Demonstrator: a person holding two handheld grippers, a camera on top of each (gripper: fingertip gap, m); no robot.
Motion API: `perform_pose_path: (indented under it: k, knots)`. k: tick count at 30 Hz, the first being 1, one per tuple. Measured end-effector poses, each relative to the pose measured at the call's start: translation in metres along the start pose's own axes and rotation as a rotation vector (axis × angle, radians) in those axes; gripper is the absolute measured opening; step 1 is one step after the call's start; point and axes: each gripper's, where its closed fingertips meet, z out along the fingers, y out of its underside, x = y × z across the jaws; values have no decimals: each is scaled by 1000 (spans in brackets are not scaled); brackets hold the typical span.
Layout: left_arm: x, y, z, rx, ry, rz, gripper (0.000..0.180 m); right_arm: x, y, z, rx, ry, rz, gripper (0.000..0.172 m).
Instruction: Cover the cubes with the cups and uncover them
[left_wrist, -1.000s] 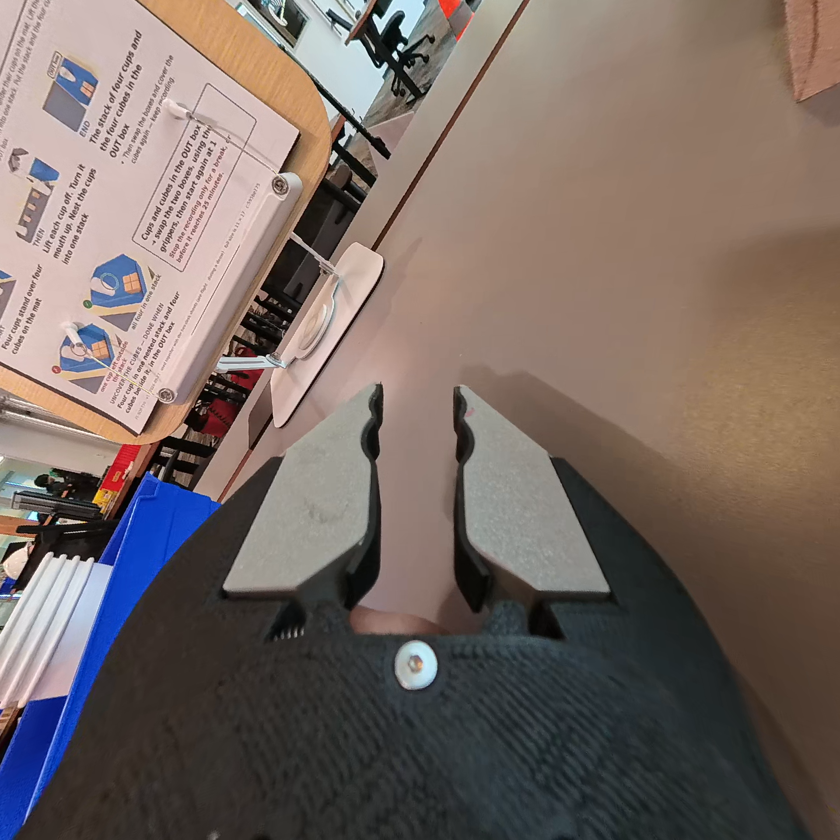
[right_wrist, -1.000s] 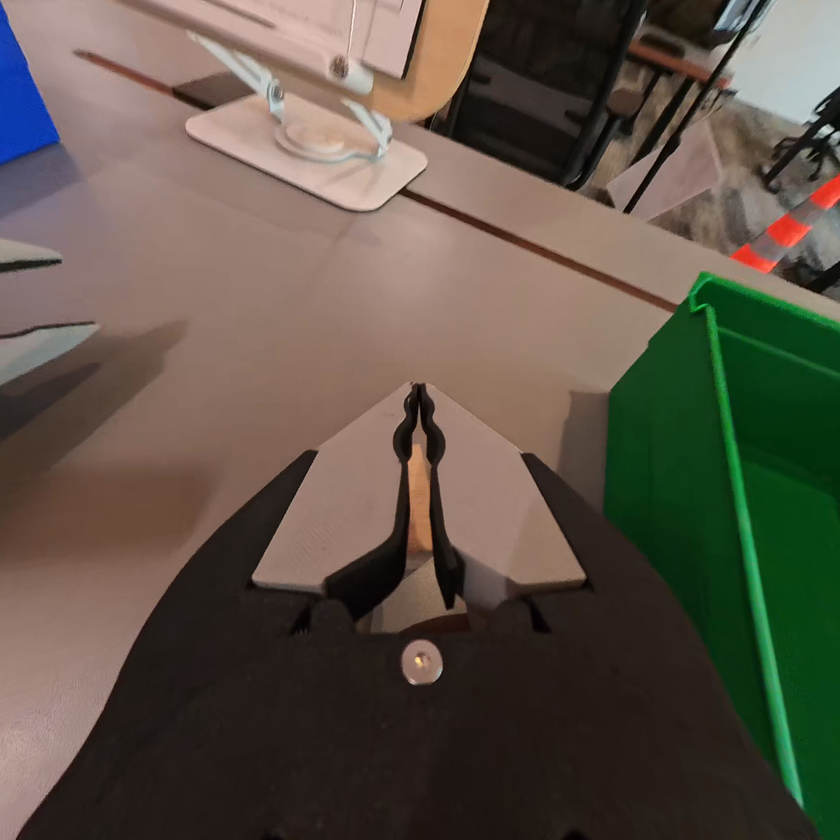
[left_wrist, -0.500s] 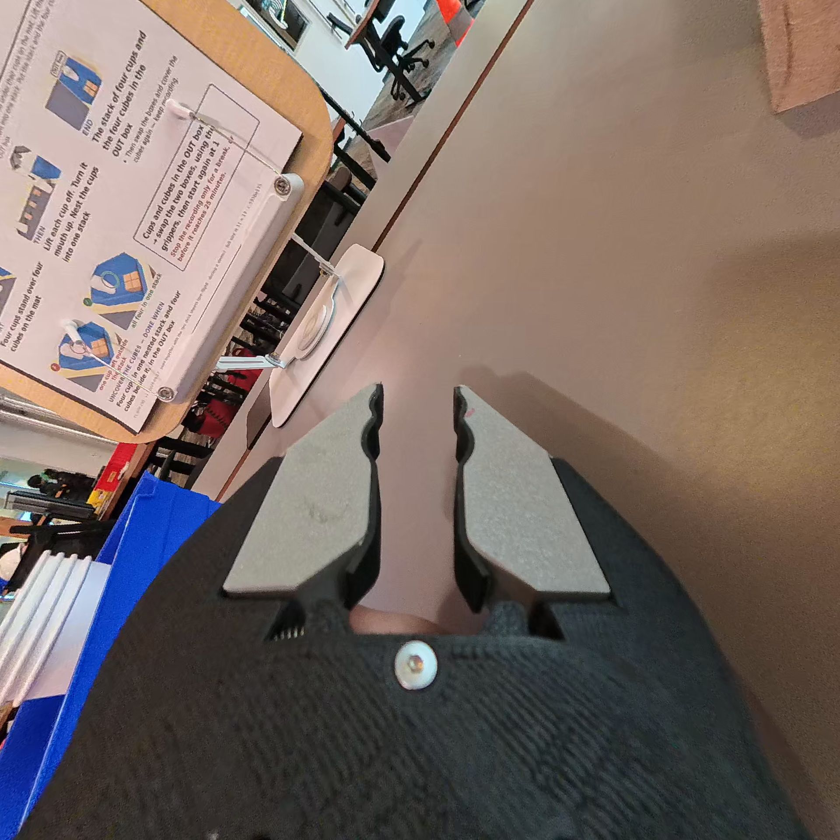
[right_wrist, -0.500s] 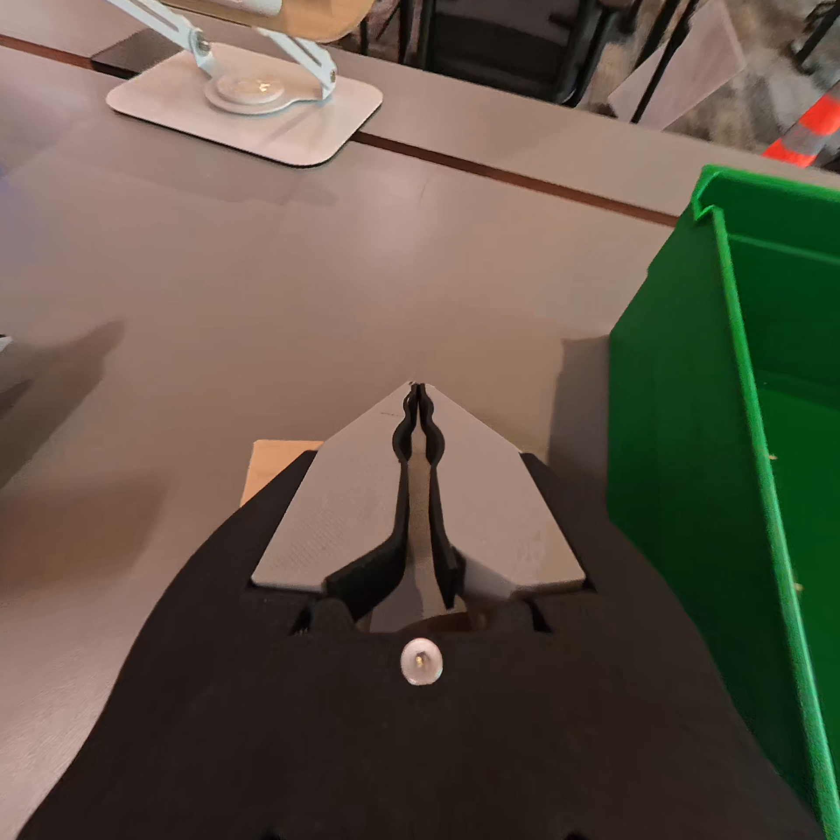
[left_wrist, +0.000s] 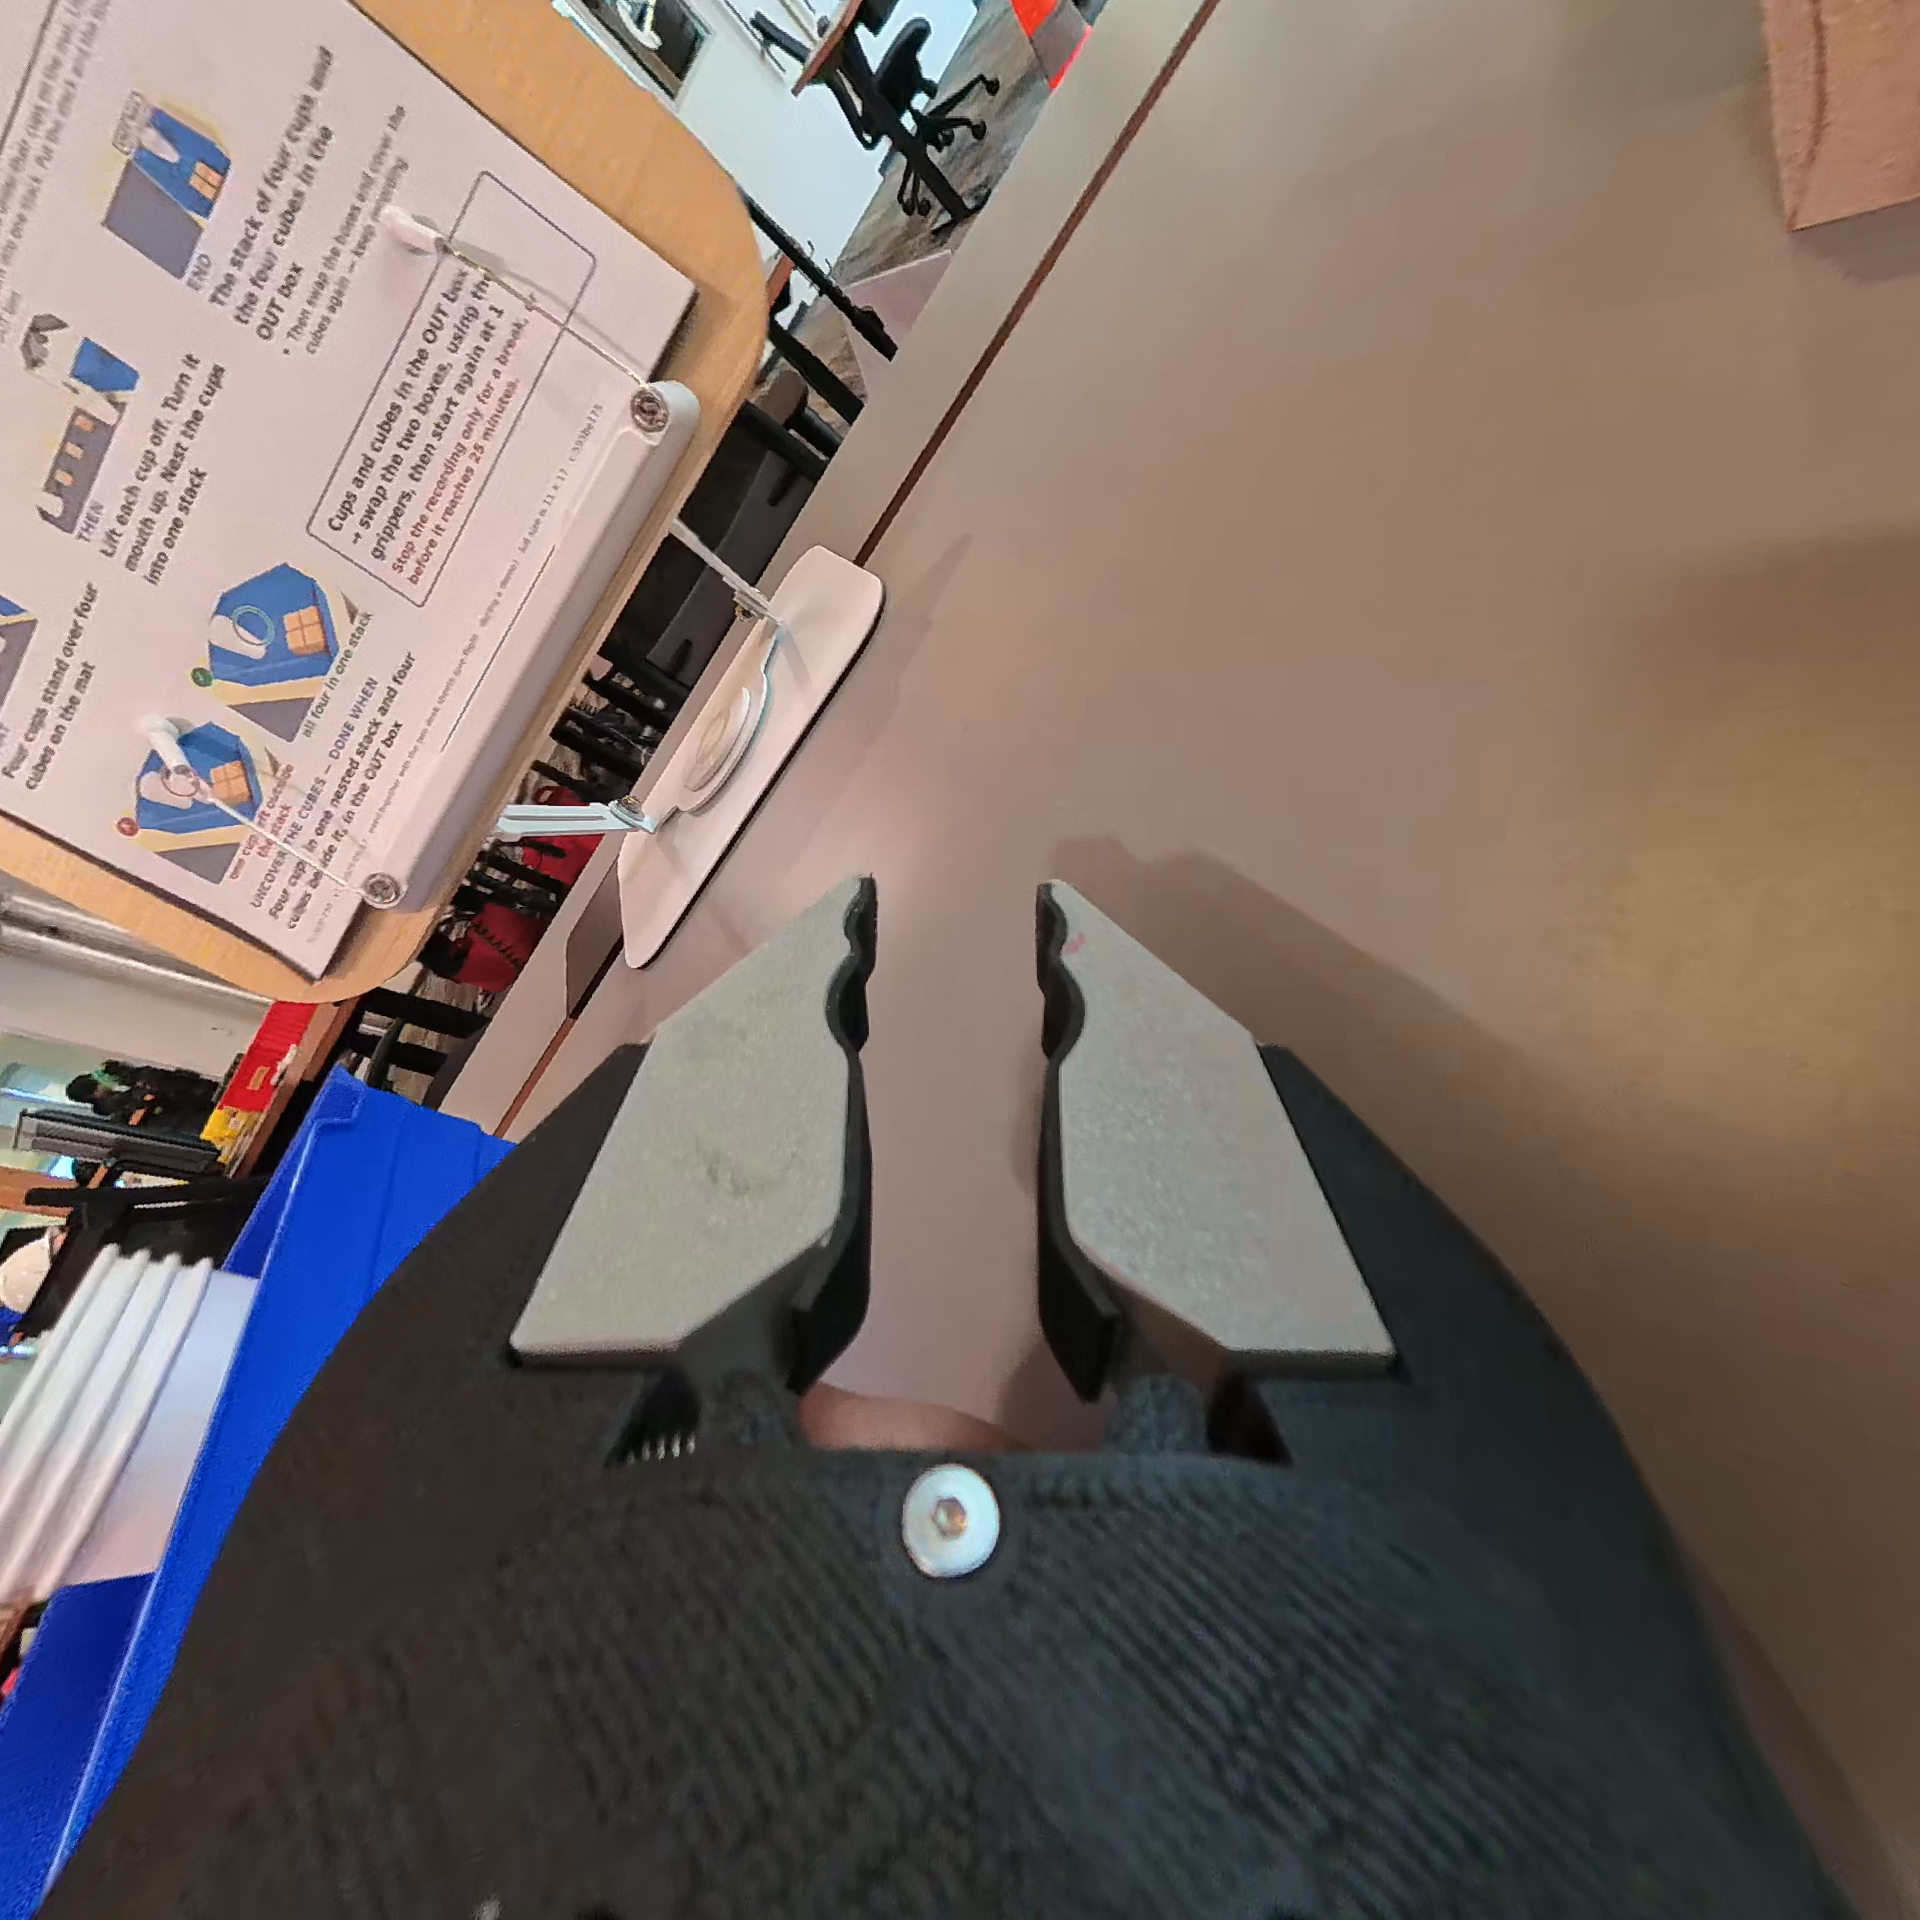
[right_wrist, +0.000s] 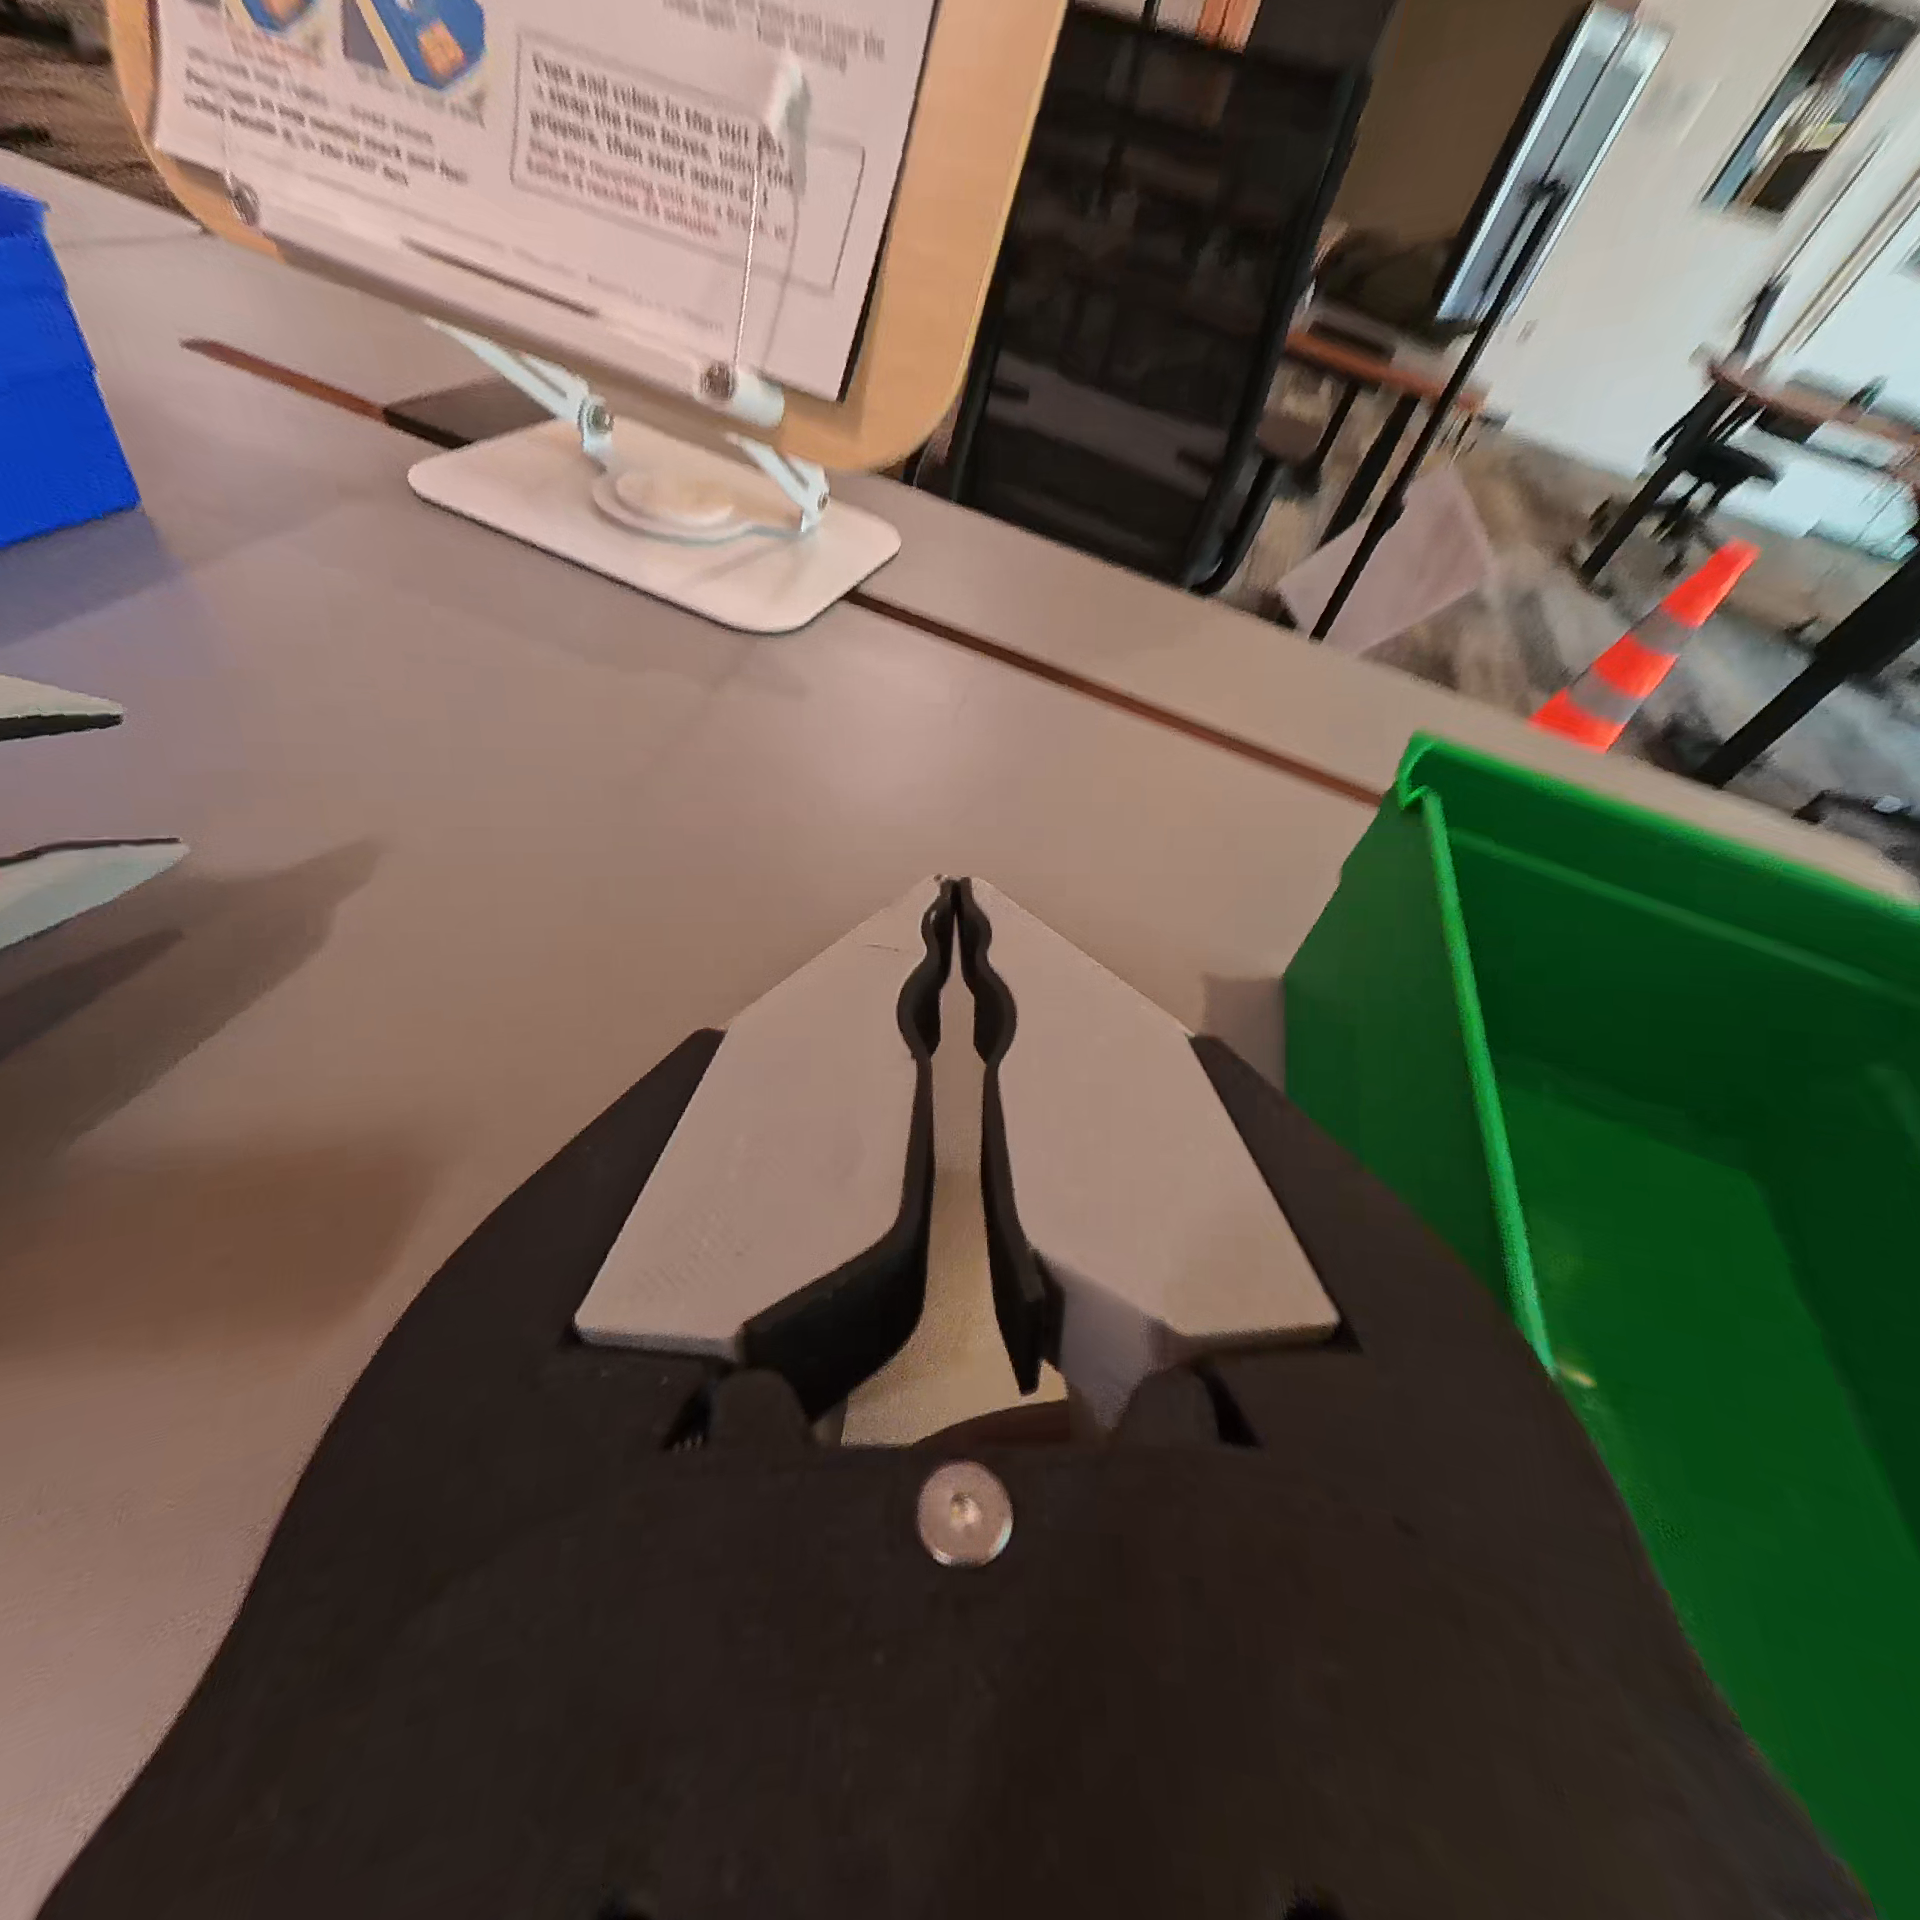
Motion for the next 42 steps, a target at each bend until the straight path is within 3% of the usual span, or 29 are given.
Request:
perform_pose_path:
  k: [1,2,4,8,11,13,16,18,22,26,29,34,36,37,42]
  knots:
    - [-3,-2,-1,10,-12,-22,25,2,-6,-4,32,19,-16,11]
    - [-9,-7,-4,38,-32,-60,20,5,-11,-7,61,35,-21,29]
    - [-28,-20,-15,127,-95,-154,9,10,-19,-13,106,50,-9,30]
    - [-69,-13,-51,145,-263,-324,18,14,-26,-20,163,30,48,28]
    - [-62,1,-98,174,-248,-578,19,11,-27,-19,164,25,29,28]
    - [-55,3,-126,249,-225,-632,12,6,-29,-20,172,25,-1,26]
    - [-67,34,-148,94,-255,-567,26,-4,-30,-21,190,18,-39,20]
    - [-86,50,-165,58,-249,-604,35,-10,-33,-22,211,11,-51,18]
    - [-165,97,-203,14,-390,-696,36,-19,-36,-25,227,-19,-61,25]
    - [-227,171,-186,-184,-398,-784,33,-30,-36,-25,238,-33,-84,32]
    - [-231,222,-160,-406,-296,-830,45,-38,-36,-25,244,-40,-110,38]
    - [-207,244,-132,-547,-167,-855,47,-51,-35,-27,259,-90,-142,30]
    - [-192,260,-129,-665,-112,-835,48,-50,-35,-26,254,-90,-137,35]
    - [-194,266,-129,-699,-137,-810,56,-49,-34,-26,250,-86,-129,40]
    - [-200,275,-123,-770,-131,-794,53,-47,-35,-26,253,-78,-120,41]
